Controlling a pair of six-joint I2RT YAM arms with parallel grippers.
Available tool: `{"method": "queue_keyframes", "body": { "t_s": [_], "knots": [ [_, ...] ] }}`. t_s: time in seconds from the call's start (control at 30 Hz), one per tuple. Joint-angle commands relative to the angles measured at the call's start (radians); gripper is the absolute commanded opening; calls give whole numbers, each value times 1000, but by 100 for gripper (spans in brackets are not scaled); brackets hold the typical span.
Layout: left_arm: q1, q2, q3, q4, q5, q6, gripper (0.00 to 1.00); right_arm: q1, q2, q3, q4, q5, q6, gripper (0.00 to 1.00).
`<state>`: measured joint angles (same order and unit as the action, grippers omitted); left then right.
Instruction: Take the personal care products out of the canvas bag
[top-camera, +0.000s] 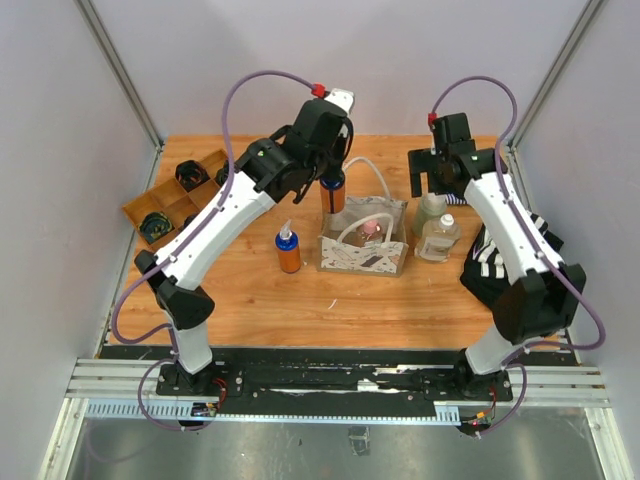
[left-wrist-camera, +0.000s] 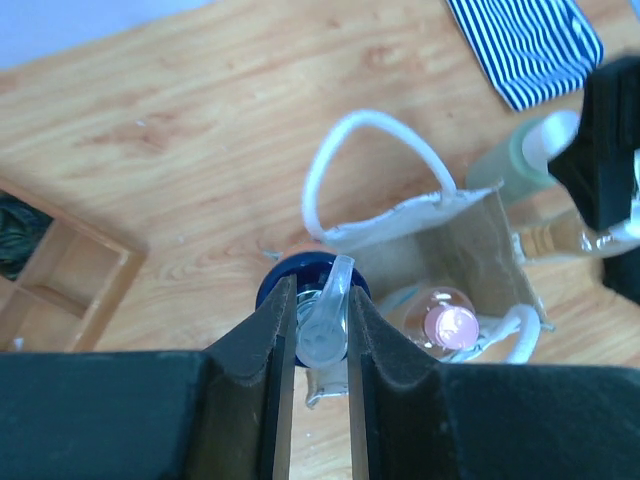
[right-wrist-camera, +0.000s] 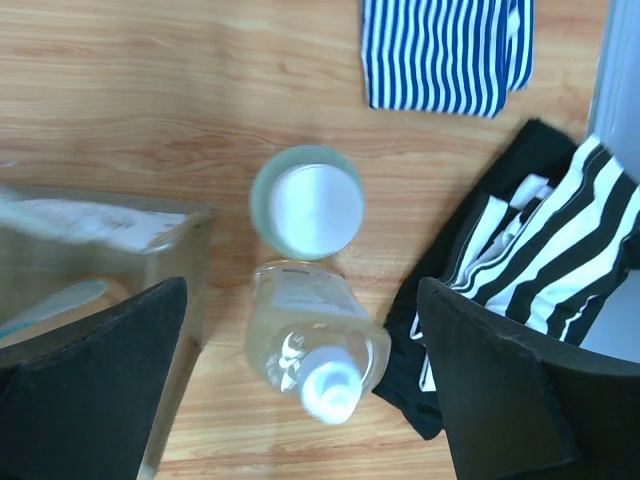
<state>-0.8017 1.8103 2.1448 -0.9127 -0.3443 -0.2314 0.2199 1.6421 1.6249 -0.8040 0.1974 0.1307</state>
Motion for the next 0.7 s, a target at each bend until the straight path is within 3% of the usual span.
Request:
{"method": "queue_keyframes", "body": {
  "t_s": [0.0,0.1,0.27,0.37,0.67],
  "knots": [
    [-4,-46,130,-16,-181,28,0,113,-107,20,19,99,-46,98],
    [0,-58,164,-30,-242,29,0,167,-158,10,38,7,-51,100],
    [31,-89,137,-45,-263,-2,1,219,-203,-28,58,-166,-39,77],
    [54,-115,76,-40,-283,-25,0,235,-201,-31,42,-244,-35,74],
    [139,-265,-363,142,-214,-95,1,317,-160,-69,-28,-318,-44,72]
  ]
}}
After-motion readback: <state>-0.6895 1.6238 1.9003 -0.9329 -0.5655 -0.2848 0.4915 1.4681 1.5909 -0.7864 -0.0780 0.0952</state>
